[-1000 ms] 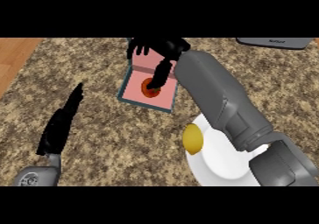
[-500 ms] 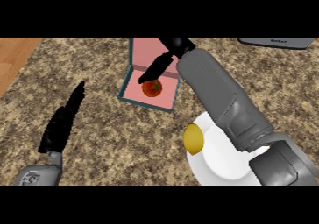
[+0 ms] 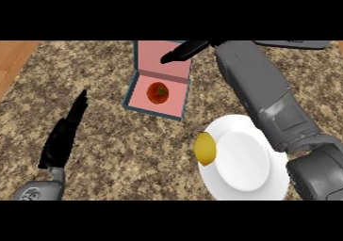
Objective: Pick the tomato from the plate and place it in the cardboard box
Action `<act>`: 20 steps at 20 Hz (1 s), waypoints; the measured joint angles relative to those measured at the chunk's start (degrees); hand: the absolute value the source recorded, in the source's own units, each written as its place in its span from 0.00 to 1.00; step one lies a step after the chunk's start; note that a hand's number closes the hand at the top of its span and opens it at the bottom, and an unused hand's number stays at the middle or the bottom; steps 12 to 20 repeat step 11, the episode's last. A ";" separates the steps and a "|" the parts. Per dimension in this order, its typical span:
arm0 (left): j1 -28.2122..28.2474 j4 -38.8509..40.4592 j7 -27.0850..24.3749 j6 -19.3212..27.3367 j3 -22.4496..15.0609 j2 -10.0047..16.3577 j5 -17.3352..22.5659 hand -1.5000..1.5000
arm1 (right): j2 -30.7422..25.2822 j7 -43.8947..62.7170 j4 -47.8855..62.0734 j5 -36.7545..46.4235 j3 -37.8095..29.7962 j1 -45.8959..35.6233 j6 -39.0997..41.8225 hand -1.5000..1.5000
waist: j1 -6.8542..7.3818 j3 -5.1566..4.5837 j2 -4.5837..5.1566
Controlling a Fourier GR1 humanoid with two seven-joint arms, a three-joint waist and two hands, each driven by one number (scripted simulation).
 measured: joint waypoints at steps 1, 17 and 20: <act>-0.07 -0.34 0.48 -0.05 -0.01 0.05 0.00 0.50 | -1.22 0.01 0.32 -0.44 -0.62 0.28 0.09 0.00 | -0.04 0.02 0.02; -0.80 -1.65 1.37 -0.52 -0.02 0.25 0.20 0.50 | -14.09 -1.01 1.83 -3.21 -4.53 2.50 7.42 0.00 | 0.95 0.18 1.06; -0.80 -1.65 1.37 -0.52 -0.02 0.25 0.20 0.50 | -14.09 -1.01 1.83 -3.21 -4.53 2.50 7.42 0.00 | 0.95 0.18 1.06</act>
